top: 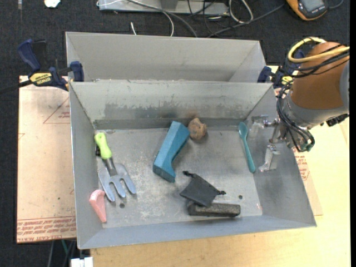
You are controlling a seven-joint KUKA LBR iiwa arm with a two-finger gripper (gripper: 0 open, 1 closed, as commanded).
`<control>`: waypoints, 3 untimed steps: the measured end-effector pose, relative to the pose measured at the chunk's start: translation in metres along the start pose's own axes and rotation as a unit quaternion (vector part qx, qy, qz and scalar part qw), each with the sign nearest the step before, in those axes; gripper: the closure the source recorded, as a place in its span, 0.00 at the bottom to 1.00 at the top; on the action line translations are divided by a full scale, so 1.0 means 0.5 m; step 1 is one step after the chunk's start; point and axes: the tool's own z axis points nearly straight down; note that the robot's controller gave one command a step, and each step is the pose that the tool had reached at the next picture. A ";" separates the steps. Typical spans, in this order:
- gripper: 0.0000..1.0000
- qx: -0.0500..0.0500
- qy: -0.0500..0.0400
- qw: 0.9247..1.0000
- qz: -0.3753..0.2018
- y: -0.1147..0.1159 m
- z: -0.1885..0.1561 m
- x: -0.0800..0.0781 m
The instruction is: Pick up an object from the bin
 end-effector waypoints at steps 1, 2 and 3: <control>0.00 0.001 -0.003 1.000 -0.001 0.001 -0.010 -0.003; 0.00 0.001 -0.005 1.000 -0.017 0.073 0.123 0.039; 0.00 0.001 -0.004 0.999 -0.052 0.101 0.170 0.070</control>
Offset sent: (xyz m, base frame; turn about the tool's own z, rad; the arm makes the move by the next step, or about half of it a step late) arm -0.0297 0.0515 -0.0892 -0.0465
